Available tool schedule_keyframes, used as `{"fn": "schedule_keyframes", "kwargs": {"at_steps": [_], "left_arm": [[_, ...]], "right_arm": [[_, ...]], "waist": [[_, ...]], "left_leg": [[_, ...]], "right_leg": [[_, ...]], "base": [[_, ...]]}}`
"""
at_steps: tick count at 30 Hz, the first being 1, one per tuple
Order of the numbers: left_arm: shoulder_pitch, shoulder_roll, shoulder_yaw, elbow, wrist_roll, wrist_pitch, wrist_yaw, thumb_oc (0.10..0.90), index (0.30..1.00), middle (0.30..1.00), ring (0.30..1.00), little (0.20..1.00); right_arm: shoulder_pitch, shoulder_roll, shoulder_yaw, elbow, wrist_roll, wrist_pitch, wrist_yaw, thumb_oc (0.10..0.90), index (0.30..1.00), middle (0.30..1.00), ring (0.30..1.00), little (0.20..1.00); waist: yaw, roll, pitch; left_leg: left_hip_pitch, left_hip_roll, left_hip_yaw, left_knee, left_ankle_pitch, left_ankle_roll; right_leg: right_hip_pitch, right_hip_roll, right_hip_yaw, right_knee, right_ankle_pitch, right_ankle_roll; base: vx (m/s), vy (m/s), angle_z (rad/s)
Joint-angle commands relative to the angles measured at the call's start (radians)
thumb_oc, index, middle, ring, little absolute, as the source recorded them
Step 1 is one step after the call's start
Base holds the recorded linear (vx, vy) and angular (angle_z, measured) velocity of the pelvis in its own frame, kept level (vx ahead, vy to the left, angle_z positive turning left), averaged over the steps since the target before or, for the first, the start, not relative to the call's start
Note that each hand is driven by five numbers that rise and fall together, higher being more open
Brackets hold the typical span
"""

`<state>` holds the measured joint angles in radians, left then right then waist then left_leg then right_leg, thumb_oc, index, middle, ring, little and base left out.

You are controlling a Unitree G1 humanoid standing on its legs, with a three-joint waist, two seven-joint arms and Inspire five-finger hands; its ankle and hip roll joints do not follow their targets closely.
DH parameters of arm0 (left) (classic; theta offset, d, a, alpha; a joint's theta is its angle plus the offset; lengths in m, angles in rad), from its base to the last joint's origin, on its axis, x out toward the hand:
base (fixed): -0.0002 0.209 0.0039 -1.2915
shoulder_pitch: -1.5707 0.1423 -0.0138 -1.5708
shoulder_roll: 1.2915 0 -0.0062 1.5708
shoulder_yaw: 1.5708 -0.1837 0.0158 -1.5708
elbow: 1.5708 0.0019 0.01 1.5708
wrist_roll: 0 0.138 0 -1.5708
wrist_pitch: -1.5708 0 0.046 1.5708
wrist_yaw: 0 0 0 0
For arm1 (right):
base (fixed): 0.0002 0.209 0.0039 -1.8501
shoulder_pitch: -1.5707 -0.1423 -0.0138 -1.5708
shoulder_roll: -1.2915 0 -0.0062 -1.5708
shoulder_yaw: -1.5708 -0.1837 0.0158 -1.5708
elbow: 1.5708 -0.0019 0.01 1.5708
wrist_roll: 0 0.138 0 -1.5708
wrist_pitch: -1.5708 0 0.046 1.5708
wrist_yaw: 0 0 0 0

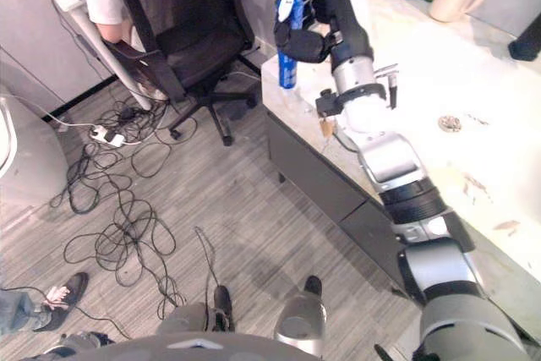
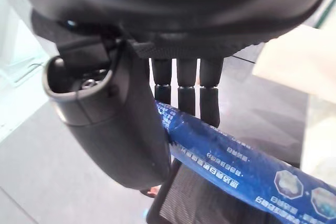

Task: Organize the bathroom.

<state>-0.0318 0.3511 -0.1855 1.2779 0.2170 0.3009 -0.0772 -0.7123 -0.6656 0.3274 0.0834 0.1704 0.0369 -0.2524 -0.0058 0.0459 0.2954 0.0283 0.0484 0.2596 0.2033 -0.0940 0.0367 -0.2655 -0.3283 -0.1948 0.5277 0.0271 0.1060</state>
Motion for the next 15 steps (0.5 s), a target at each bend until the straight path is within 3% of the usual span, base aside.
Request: {"fn": "schedule_keyframes", "kwargs": {"at_steps": [1,3,5,9,13,15], "left_arm": [[0.056,0.125,-0.022,0.010,0.009,0.083,0.050,0.800,0.900,0.900,0.900,0.900],[0.058,0.130,-0.014,0.022,-0.056,0.078,0.085,0.800,0.900,0.900,0.900,0.900],[0.035,0.129,-0.023,0.013,-0.045,0.050,0.059,0.800,0.900,0.900,0.900,0.900],[-0.006,0.119,-0.057,0.007,-0.060,0.022,0.035,0.800,0.900,0.900,0.900,0.900],[0.001,0.101,-0.064,0.009,-0.032,0.019,0.027,0.800,0.900,0.900,0.900,0.900],[0.035,0.082,-0.070,-0.004,-0.025,0.033,0.055,0.800,0.900,0.900,0.900,0.900]], "right_arm": [[-0.222,-0.041,-0.092,-0.112,0.027,-0.143,-0.067,0.400,0.300,0.300,0.300,0.300],[-0.255,-0.021,-0.076,-0.107,0.020,-0.151,-0.082,0.400,0.300,0.300,0.300,0.300],[-0.298,-0.026,-0.067,-0.094,0.006,-0.154,-0.094,0.400,0.300,0.300,0.300,0.300],[-0.341,-0.054,-0.072,-0.071,-0.011,-0.174,-0.106,0.400,0.300,0.300,0.300,0.300],[-0.323,-0.088,-0.089,-0.091,-0.009,-0.156,-0.092,0.400,0.300,0.300,0.300,0.300],[-0.315,-0.103,-0.101,-0.102,-0.009,-0.113,-0.084,0.400,0.300,0.300,0.300,0.300]], "waist": [[-0.003,-0.009,-0.051],[-0.002,-0.026,-0.051],[-0.002,-0.022,-0.052],[-0.009,-0.001,-0.035],[-0.013,0.002,-0.044],[-0.004,-0.001,-0.061]], "left_leg": [[0.031,-0.023,-0.105,-0.018,-0.065,-0.044],[0.015,0.000,-0.071,0.019,-0.078,-0.059],[-0.016,0.016,-0.058,0.018,-0.062,-0.068],[-0.066,0.031,-0.048,0.015,-0.039,-0.080],[-0.054,0.034,-0.045,0.009,-0.040,-0.088],[-0.020,0.032,-0.050,-0.003,-0.042,-0.091]], "right_leg": [[-0.025,0.100,0.130,-0.093,0.060,0.069],[0.007,0.090,0.079,-0.205,0.004,0.058],[0.051,0.112,0.078,-0.283,-0.015,0.040],[0.054,0.123,0.087,-0.320,-0.024,0.035],[0.055,0.114,0.083,-0.320,-0.028,0.039],[0.073,0.110,0.084,-0.326,-0.022,0.047]], "base": [[0.27,-0.333,-0.44],[0.07,-0.193,0.01],[-0.07,-0.076,0.11],[-0.11,-0.008,0.06],[0.06,0.036,0.12],[0.21,0.020,-0.01]]}}
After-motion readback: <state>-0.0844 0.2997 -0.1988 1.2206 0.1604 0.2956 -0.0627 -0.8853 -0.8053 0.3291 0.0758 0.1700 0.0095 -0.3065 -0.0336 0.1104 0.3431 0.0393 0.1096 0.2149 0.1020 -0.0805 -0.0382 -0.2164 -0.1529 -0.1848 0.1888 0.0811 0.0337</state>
